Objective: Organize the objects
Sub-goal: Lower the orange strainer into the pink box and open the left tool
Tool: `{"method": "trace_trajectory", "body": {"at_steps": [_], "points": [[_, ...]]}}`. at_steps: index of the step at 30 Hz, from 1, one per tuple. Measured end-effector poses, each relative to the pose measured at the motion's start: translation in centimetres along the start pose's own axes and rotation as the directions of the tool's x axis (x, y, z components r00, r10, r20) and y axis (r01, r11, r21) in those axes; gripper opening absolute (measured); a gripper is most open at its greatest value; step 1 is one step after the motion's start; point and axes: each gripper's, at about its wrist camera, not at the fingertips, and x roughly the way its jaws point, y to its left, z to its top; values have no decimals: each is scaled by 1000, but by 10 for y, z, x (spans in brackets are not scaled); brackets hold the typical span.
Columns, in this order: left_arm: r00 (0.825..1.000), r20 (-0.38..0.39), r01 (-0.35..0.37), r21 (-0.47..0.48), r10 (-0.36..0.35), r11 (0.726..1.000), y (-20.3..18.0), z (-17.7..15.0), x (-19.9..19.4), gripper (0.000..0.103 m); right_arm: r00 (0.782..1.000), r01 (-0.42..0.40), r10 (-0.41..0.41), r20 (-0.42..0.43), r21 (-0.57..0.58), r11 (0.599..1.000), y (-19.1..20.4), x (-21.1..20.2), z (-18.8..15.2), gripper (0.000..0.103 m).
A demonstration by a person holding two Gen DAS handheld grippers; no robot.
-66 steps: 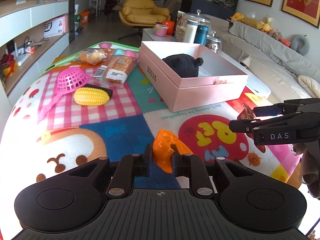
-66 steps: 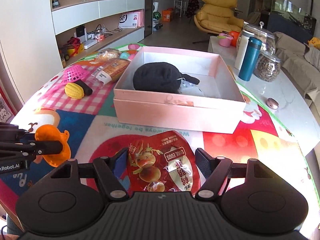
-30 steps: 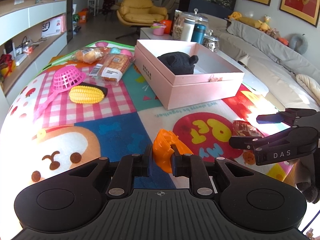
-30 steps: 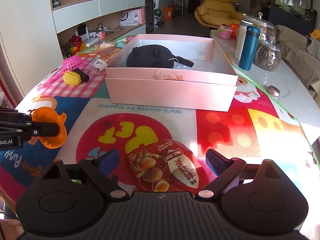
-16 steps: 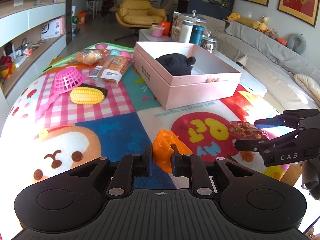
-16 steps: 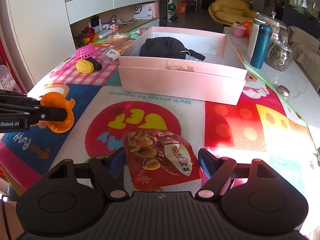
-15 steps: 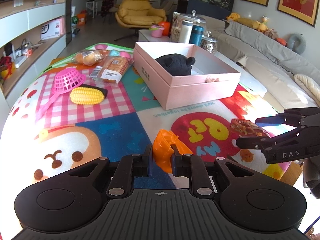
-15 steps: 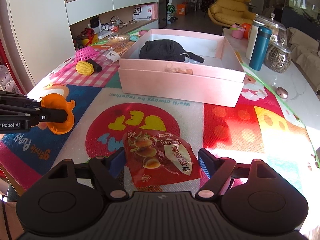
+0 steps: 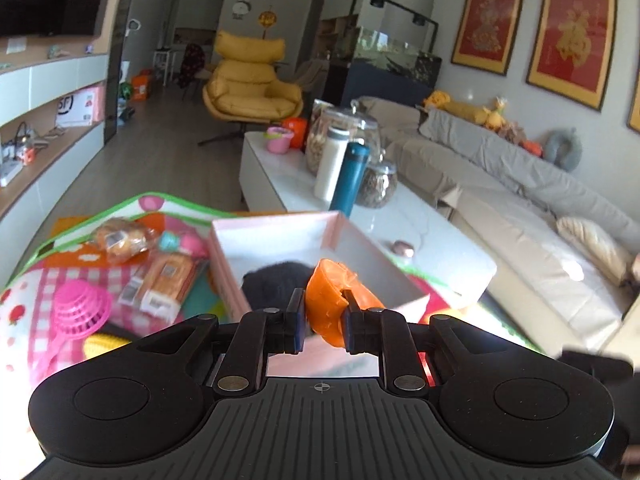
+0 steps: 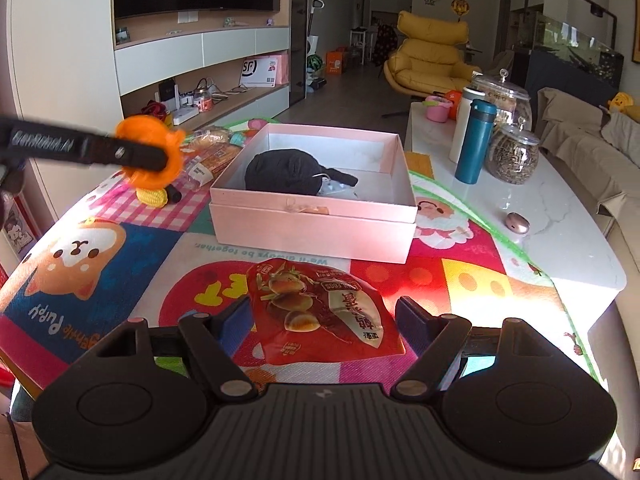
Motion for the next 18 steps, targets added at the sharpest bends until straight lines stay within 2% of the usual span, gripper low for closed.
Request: {"method": "trace_trajectory", "body": {"at_steps": [2,3,5,6,8,11,15,18], "points": [[998,18,53,-59,-52,997,-3,15,31,23,1000,9,-9,15,12,1000,-4,-2,0,78],[998,13,67,-53,-66,996,-7,19,49,24,1000,14,-14,21,14,1000,-6,-2,0,78],[999,-10,30,-19,-30,999,-16,20,80,24,999,24,-24,25,22,999,-9,0,0,78],[1000,-18,3,-23,-4,1000,-17,18,90,24,999,26,-27,23,30,999,-12,1,0,78],[1000,-16,2,-65,-3,998,-11,14,97,24,999,30,-31,19,47,998,-17,2,0,78],[1000,-11,2,-104,-4,995,5,1,85,24,999,40,-41,15,58,998,-25,3,-1,78],[998,-13,-63,-32,63,997,17,-27,46,24,998,56,-56,-5,87,995,-35,12,6,78],[995,-35,-90,-3,90,996,29,-49,19,24,998,60,-63,19,106,992,-39,18,25,78]]}}
